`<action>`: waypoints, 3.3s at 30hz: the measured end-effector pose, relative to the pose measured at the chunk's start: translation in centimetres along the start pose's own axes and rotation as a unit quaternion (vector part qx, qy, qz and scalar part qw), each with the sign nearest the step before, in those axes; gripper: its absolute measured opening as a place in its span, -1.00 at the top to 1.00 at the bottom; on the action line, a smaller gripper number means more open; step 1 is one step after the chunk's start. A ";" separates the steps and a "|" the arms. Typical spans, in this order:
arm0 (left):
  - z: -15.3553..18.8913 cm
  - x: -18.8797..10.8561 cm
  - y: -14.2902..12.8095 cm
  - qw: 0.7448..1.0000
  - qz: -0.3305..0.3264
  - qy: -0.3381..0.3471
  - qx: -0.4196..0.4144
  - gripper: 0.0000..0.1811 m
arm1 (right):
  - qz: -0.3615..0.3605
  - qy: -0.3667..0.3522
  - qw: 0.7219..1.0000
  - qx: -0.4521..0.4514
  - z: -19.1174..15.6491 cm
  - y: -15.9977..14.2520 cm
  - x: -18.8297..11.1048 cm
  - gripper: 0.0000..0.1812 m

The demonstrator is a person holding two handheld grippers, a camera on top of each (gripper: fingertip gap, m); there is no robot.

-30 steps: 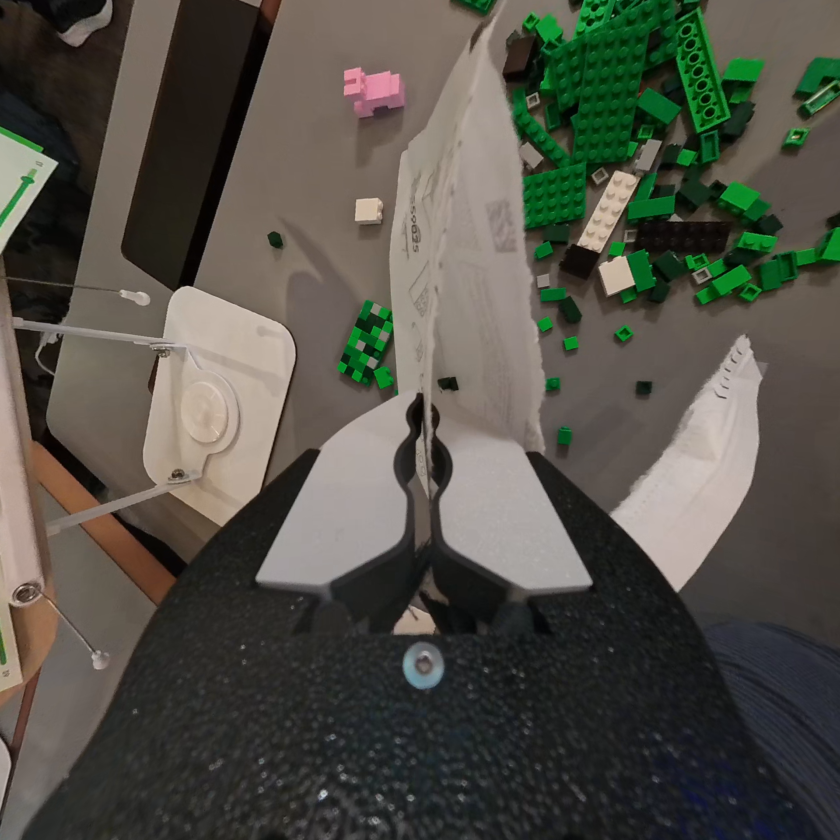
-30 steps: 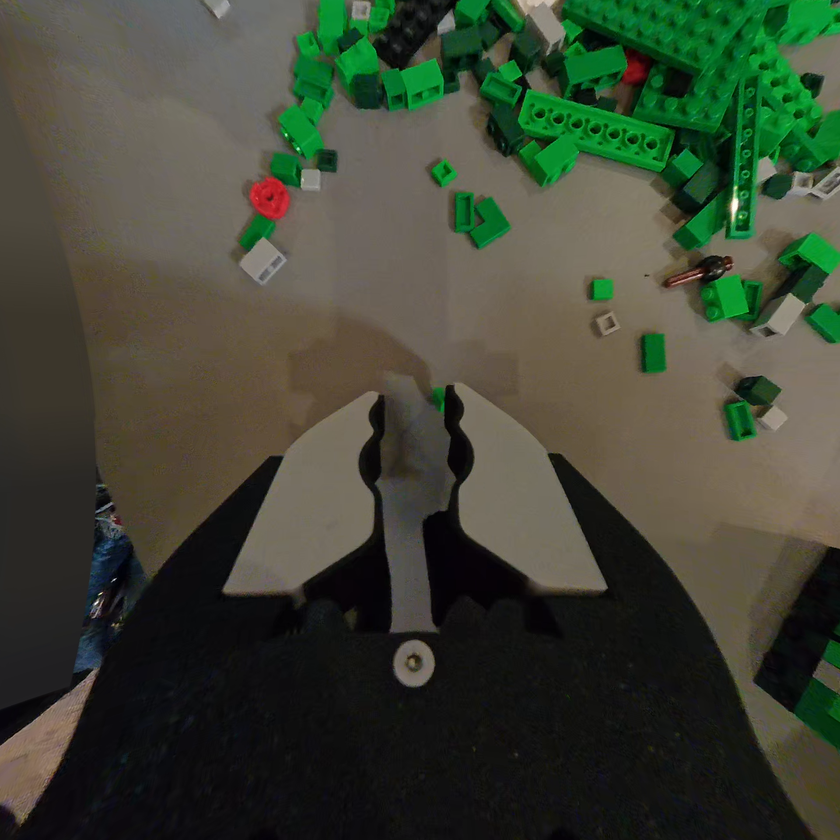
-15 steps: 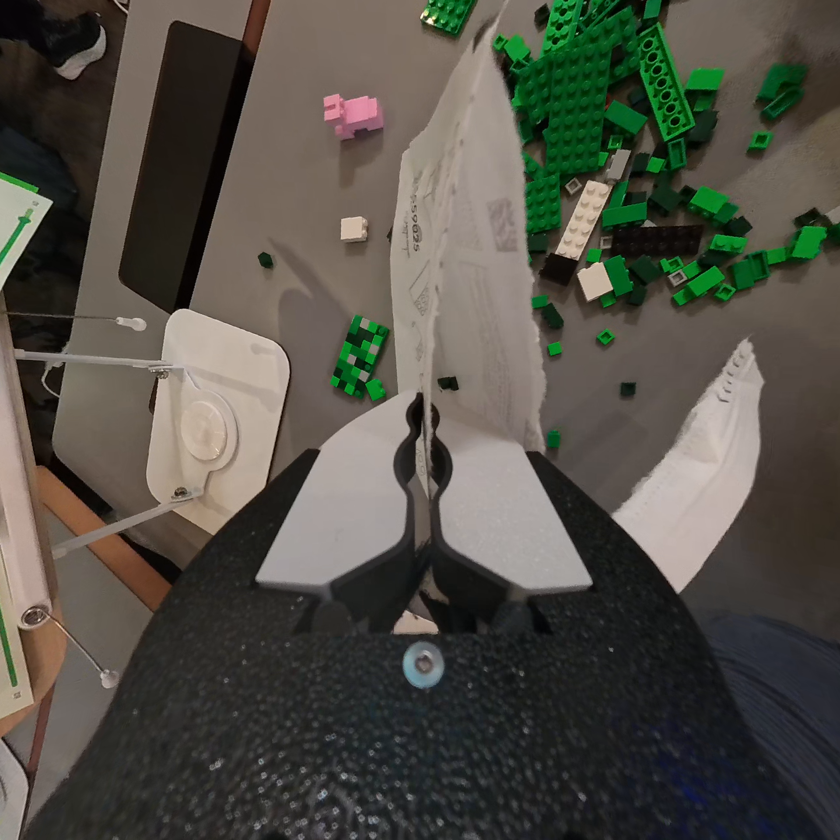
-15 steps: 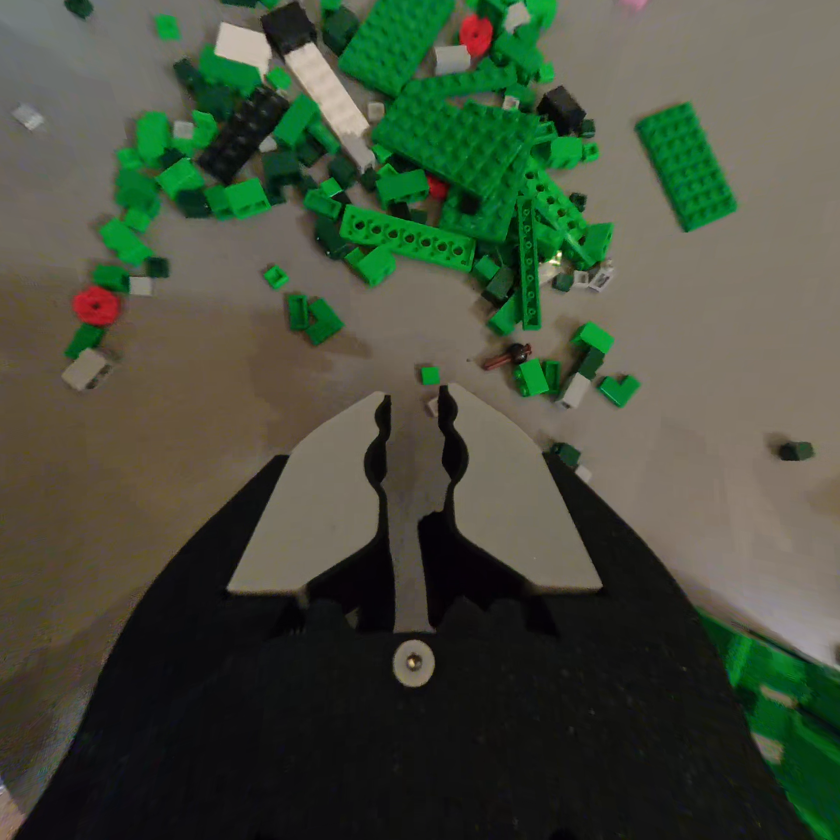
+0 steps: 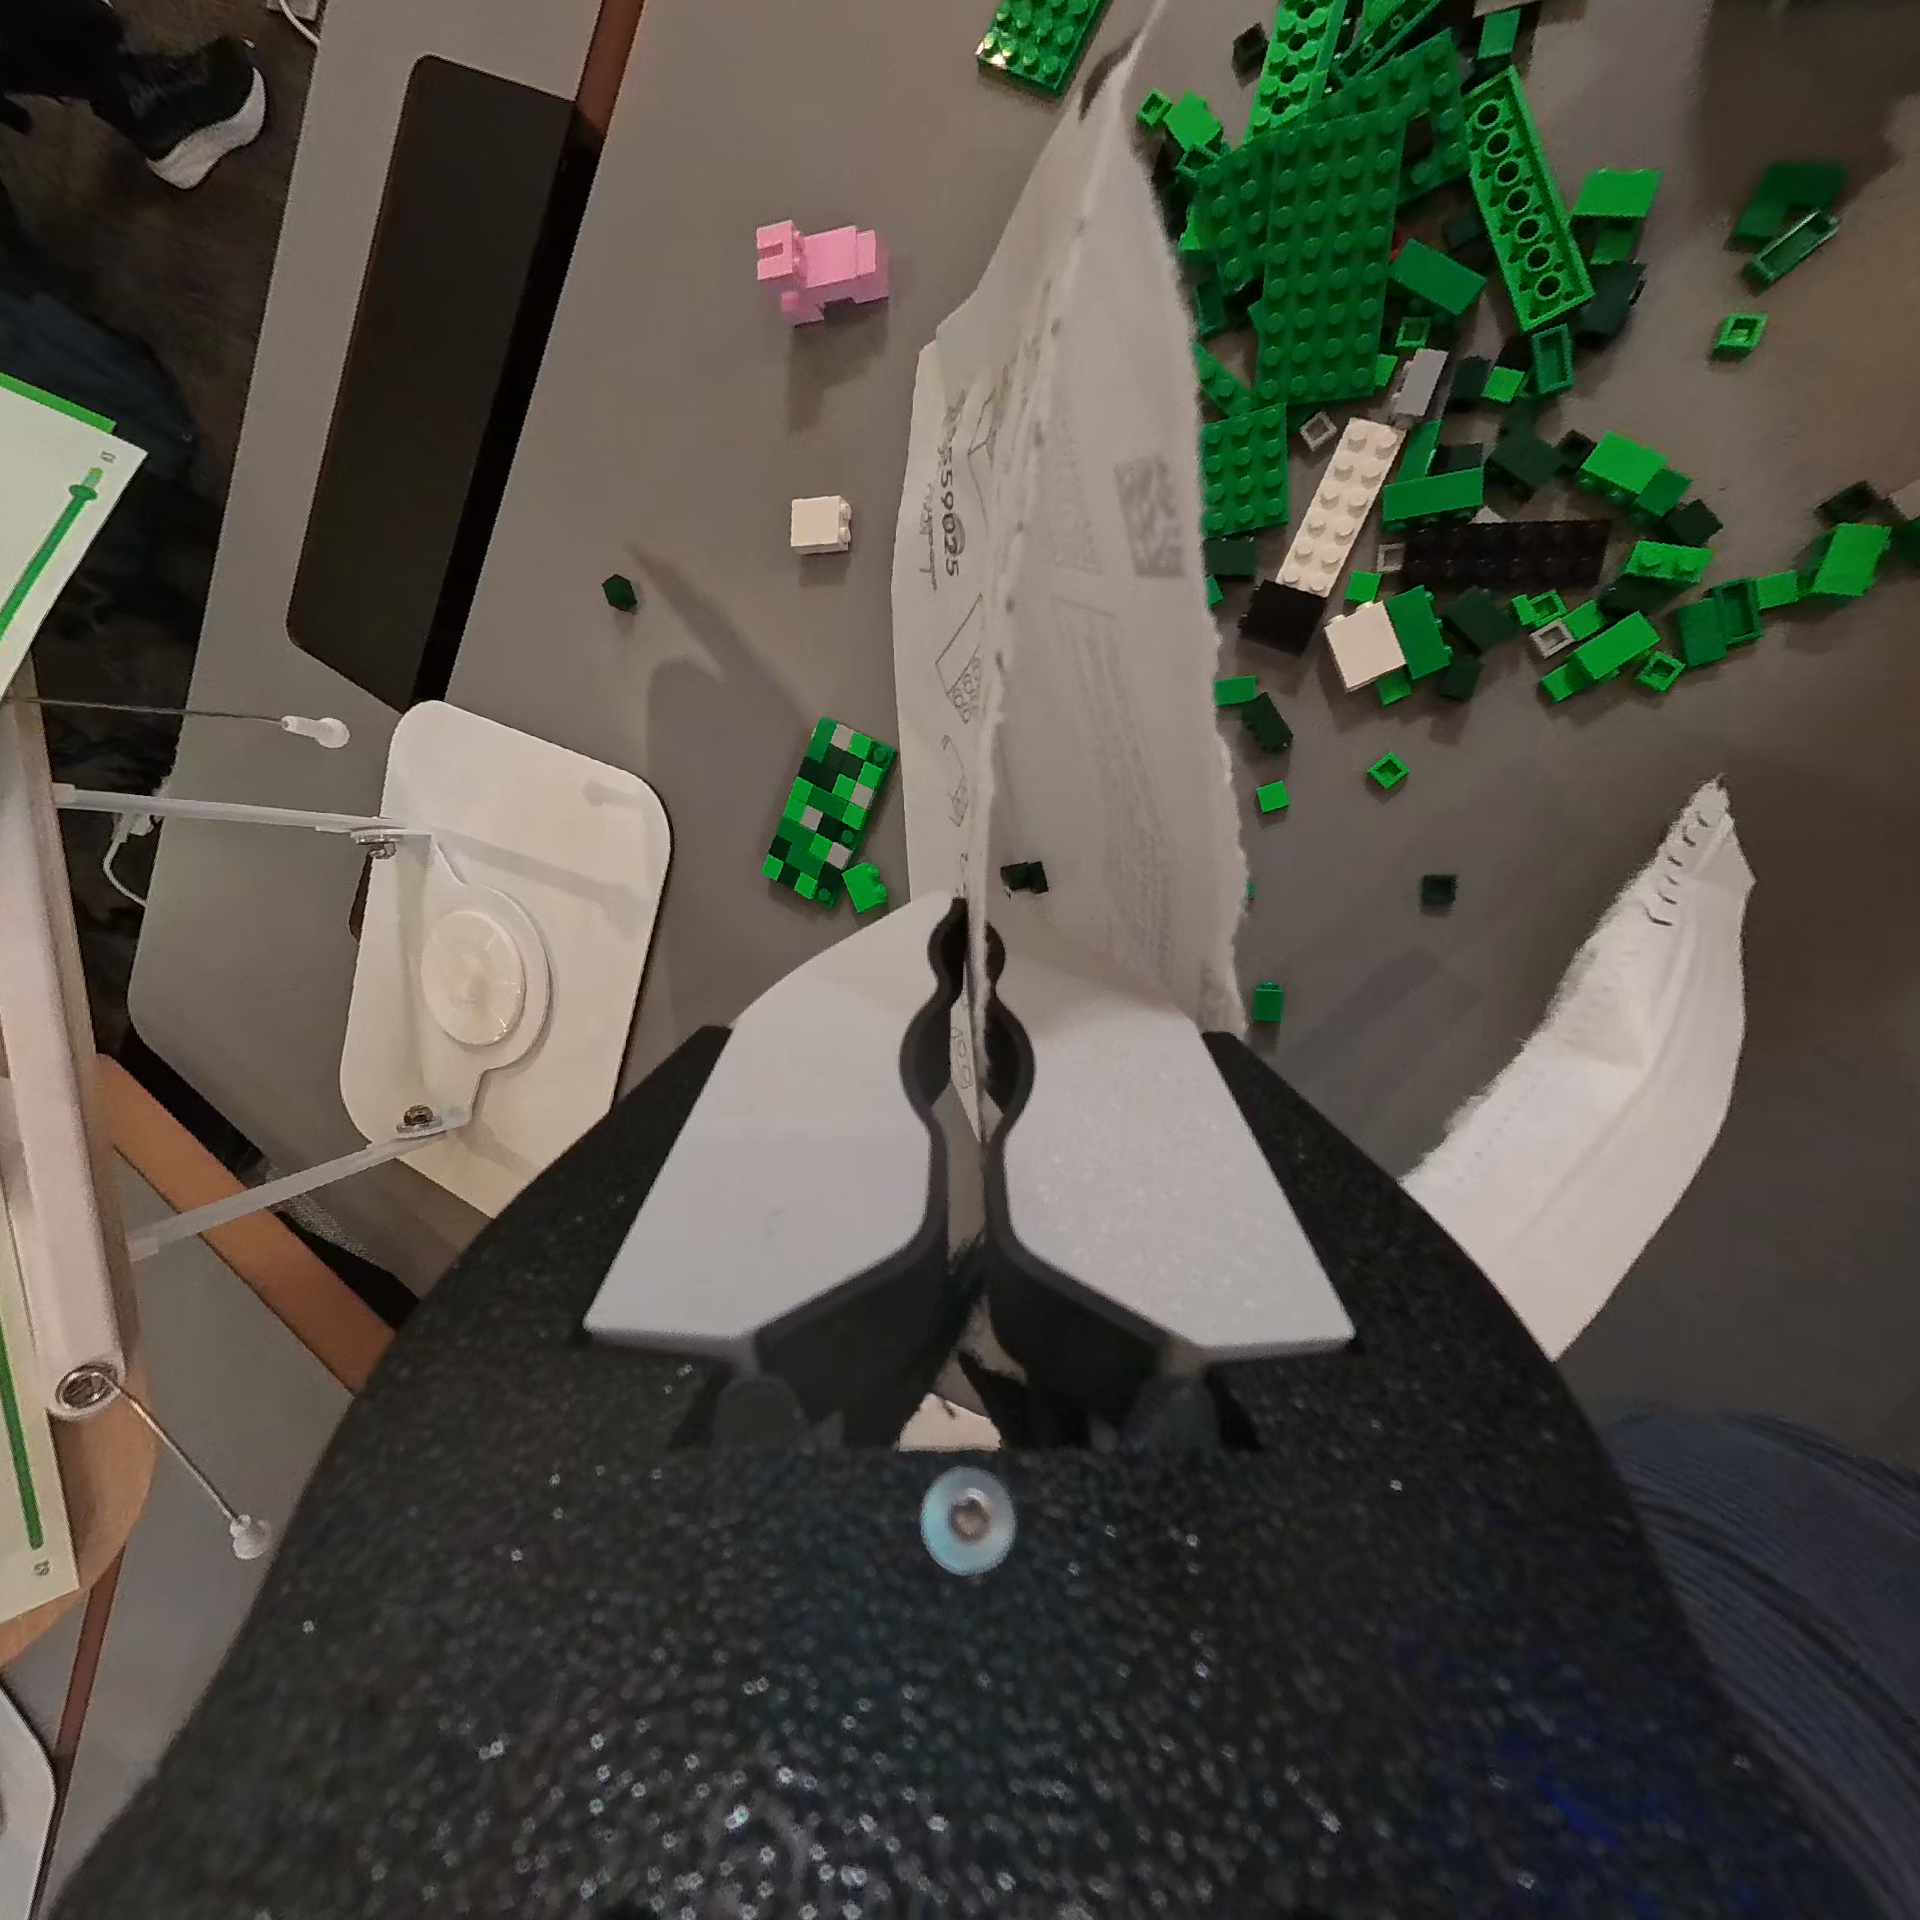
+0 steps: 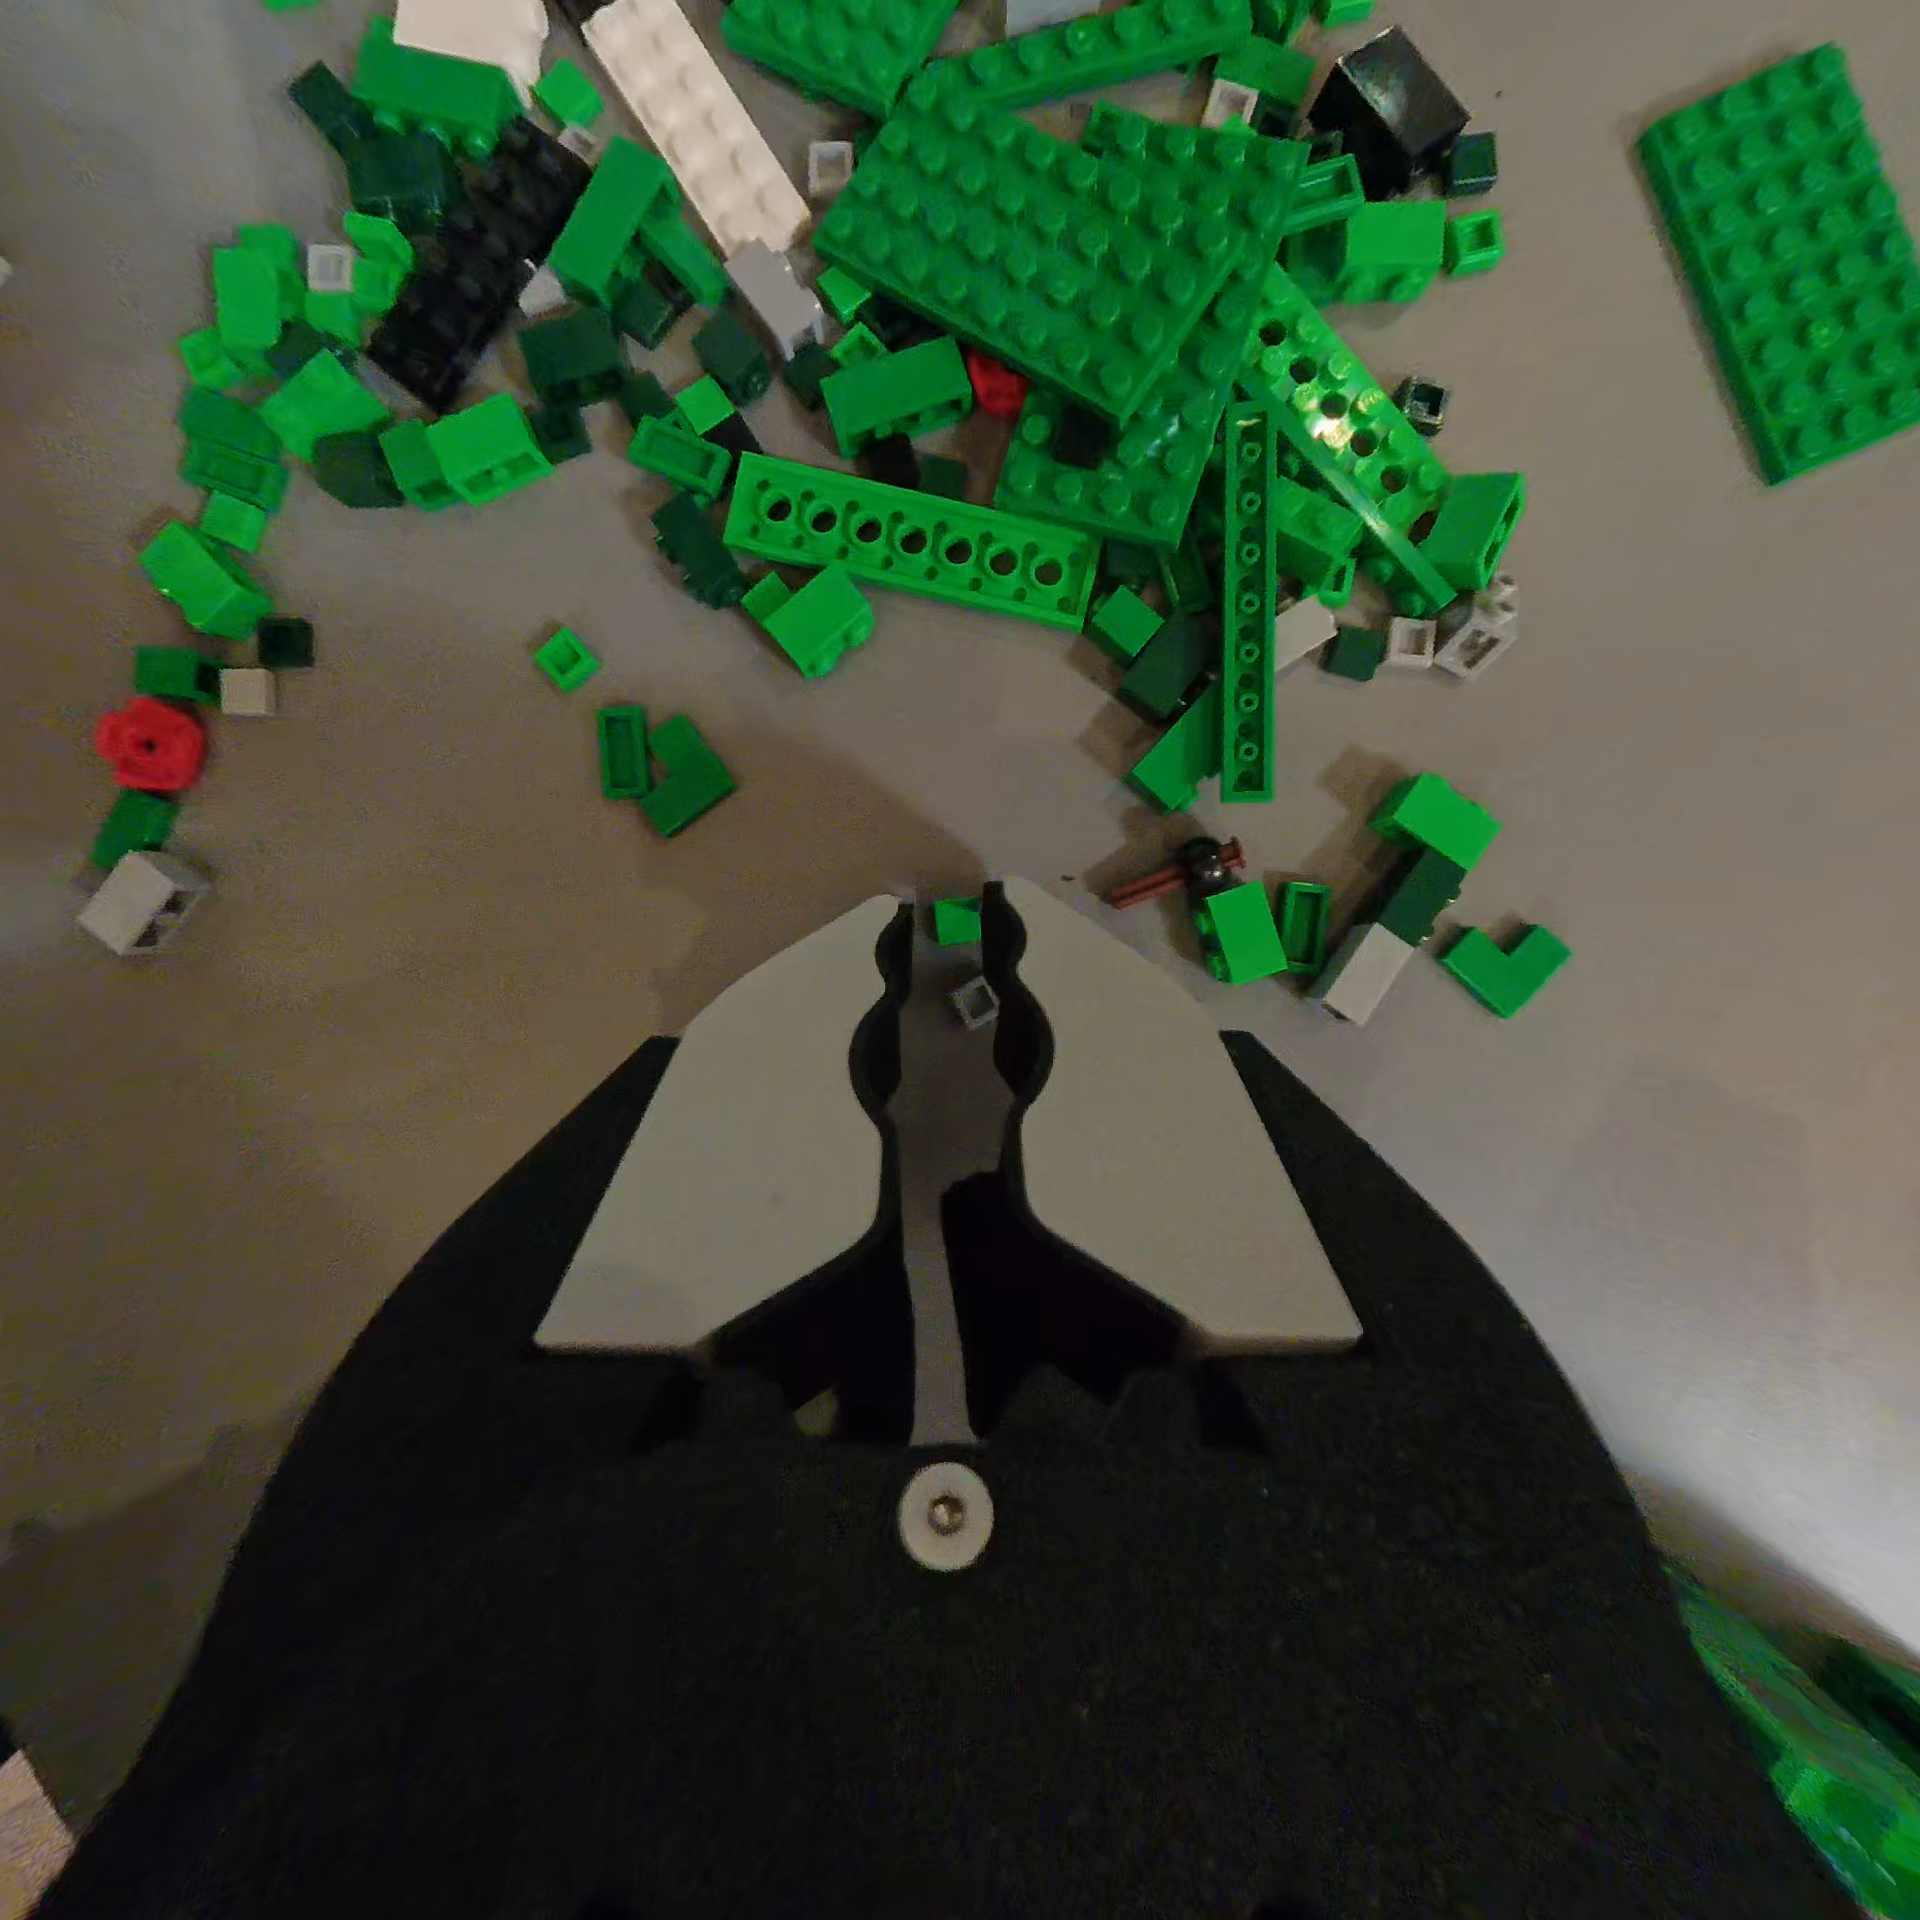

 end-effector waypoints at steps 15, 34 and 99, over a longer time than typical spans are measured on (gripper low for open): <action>0.2 0.0 0.1 1.000 -0.001 -0.001 0.004 1.00 | 0.016 0.002 1.000 0.015 -3.9 -3.1 -5.2 0.91; 0.3 0.0 0.2 1.000 -0.001 -0.004 0.007 1.00 | 0.118 0.037 0.990 -0.070 -7.0 1.9 -3.5 0.78; -0.8 -1.2 -1.2 0.999 -0.005 0.026 -0.023 1.00 | 0.117 0.130 0.975 -0.136 -8.7 10.9 4.7 0.81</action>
Point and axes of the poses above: each gripper's, where its closed fingertips meet, x out along the fingers, y out of its top, z = x × y across the jaws, the point moved 4 cm from there along -x, back along the fingers, and after that the axes turned 12 degrees about z, right-handed, at the moved point
